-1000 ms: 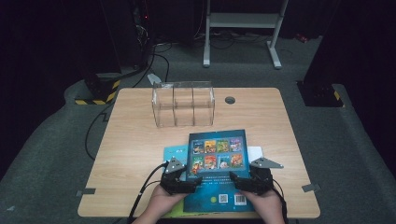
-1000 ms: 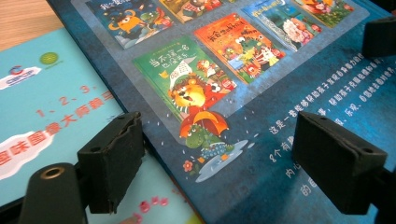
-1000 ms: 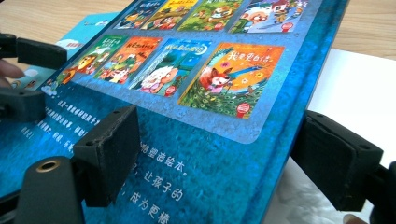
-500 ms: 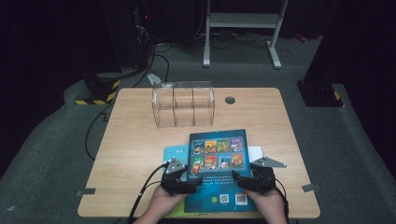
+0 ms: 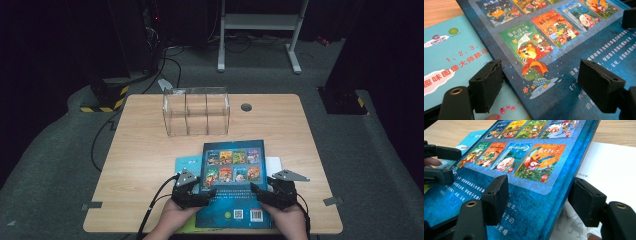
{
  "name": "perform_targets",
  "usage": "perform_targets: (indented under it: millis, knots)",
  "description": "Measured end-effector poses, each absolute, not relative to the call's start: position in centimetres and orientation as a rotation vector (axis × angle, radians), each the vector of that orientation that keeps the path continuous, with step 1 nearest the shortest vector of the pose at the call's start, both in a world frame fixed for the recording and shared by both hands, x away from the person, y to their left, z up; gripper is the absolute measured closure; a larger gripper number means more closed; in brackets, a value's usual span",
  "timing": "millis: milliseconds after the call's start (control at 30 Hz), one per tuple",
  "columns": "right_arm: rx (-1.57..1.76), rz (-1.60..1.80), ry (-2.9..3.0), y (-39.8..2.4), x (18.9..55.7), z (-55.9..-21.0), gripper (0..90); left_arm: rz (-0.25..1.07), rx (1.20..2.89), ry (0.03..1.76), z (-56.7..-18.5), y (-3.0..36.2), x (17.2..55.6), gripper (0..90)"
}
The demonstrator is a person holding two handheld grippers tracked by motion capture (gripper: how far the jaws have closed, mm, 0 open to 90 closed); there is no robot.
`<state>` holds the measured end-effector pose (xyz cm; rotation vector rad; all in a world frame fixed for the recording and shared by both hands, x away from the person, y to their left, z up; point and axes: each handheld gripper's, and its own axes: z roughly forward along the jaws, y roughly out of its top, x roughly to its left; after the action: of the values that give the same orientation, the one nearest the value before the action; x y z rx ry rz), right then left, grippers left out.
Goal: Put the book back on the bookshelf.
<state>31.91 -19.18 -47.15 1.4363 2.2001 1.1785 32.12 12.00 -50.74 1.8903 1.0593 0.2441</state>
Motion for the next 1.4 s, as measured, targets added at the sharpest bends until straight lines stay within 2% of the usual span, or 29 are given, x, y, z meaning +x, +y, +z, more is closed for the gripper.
perform_targets:
  millis: [533,833,1200,1400]
  knots:
    - [1.453,1.189,2.196,-19.29,31.46,-47.18,34.4,0.248,1.885,1.064,-50.76,12.03,32.09,21.2]
    - [1.447,1.177,2.216,-18.74,32.08,-47.38,26.9,0.250,1.883,1.065,-50.78,12.02,32.06,21.2]
    - [1.446,1.187,2.200,-19.11,31.85,-47.05,39.6,0.259,1.881,1.072,-50.79,12.03,32.05,22.0]
    - [1.418,1.192,2.193,-19.21,31.57,-46.83,43.6,0.261,1.880,1.070,-50.80,12.13,32.09,22.3]
